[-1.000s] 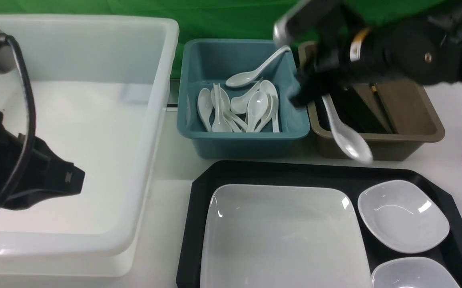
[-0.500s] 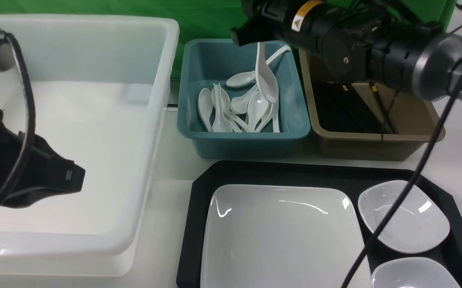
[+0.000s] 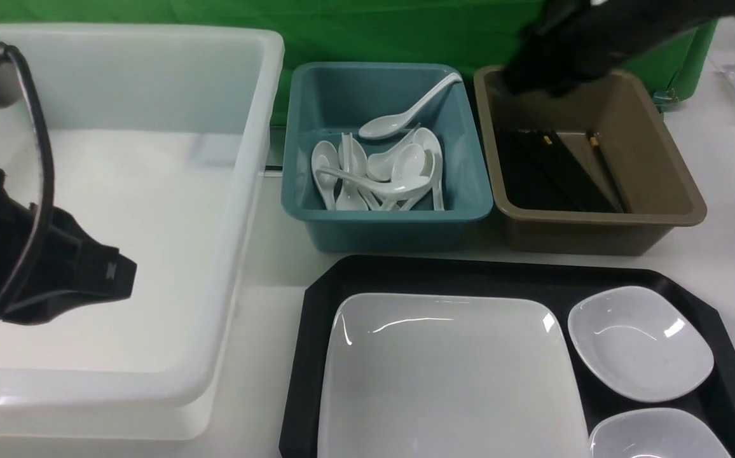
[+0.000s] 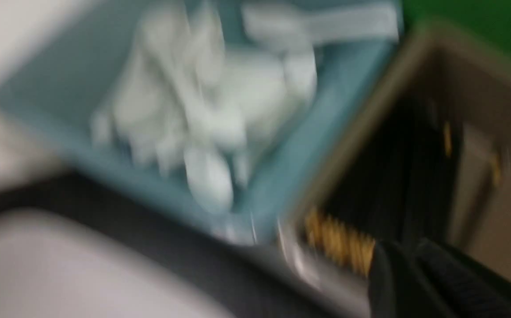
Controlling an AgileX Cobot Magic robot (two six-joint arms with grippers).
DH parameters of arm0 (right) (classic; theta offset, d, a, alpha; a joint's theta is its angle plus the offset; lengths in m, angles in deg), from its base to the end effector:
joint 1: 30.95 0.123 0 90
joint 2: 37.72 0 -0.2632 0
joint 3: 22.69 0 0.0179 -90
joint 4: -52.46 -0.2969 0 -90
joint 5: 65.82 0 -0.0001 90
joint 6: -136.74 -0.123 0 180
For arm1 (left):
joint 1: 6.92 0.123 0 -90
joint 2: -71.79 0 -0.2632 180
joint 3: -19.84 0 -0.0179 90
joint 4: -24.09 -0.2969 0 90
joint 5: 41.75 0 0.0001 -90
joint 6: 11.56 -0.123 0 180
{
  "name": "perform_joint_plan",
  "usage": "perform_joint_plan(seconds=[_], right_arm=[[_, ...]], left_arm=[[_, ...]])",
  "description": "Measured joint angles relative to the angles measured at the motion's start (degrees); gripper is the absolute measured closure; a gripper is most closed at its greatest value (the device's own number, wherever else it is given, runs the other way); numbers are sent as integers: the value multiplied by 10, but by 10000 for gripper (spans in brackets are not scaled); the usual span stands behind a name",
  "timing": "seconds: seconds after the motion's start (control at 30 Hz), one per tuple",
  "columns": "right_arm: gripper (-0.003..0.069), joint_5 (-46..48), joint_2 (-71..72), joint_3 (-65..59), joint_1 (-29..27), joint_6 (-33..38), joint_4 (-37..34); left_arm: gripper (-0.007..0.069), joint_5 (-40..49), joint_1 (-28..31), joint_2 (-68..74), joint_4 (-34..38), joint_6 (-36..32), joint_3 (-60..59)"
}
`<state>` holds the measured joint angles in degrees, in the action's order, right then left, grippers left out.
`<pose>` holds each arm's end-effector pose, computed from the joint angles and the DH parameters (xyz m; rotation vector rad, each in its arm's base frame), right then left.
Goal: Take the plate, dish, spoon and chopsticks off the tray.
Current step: Use the right arm to grab a small plate from the dinner plate
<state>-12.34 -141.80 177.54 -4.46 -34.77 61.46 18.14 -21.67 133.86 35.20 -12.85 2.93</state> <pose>0.4011 0.1826 0.3386 -0.7663 2.2564 -0.0463 0.2319 -0.0823 0.3391 0.2976 2.4123 -0.3541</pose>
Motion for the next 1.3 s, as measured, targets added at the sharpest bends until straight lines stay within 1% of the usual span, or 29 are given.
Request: perform_joint_plan(seconds=[0.03,0.07,0.1,0.17,0.2,0.23,0.3,0.33,0.4,0.47,0.53,0.57,0.6,0.63,0.67,0.7,0.83,1.0,1.1,1.2,1.23,1.3], right_arm=[[608,61,12,-7,-8,-1,1],[610,70,18,-13,-11,-2,1],[624,110,39,-45,-17,-3,-7],[630,111,77,-109,-16,-1,-43],[630,111,77,-115,-16,-1,-43],[624,111,94,-151,-9,-1,-72],[590,109,123,-219,12,-1,-99],[504,96,146,-277,43,-2,-104],[345,71,159,-347,80,-12,-90],[216,53,162,-395,113,-34,-73],[118,33,162,-442,139,-68,-54],[84,21,162,-459,149,-80,-45],[84,21,163,-463,151,-85,-45],[63,-3,163,-493,164,-97,-37],[62,-9,163,-500,166,-103,-36],[65,-43,163,-525,171,-114,-33],[69,-95,160,-567,173,-124,-27],[69,-109,146,-589,173,-125,-25],[89,-125,140,-590,173,-125,-20],[188,-140,135,-590,173,-127,-9],[238,-140,130,-590,173,-128,-4],[270,-140,128,-590,173,-133,-3]], left_arm=[[612,0,0,0,0,0,0],[612,0,0,0,0,0,0],[612,0,0,0,0,0,0],[612,0,0,0,0,0,0],[612,0,0,0,0,0,0],[612,0,0,0,0,0,0],[612,0,0,0,0,0,0],[612,0,0,0,0,0,0],[612,0,0,0,0,0,0],[612,0,0,0,0,0,0],[612,4,0,0,0,0,0],[612,6,0,0,-1,0,0],[612,6,0,0,0,0,0],[612,9,0,0,0,0,0],[612,9,0,0,0,0,0],[612,9,0,0,0,0,0],[612,10,0,0,0,0,0],[612,10,0,0,0,0,0],[612,10,0,0,0,0,0],[612,11,0,0,0,1,0],[612,13,0,0,0,1,0],[612,16,0,0,0,1,0]])
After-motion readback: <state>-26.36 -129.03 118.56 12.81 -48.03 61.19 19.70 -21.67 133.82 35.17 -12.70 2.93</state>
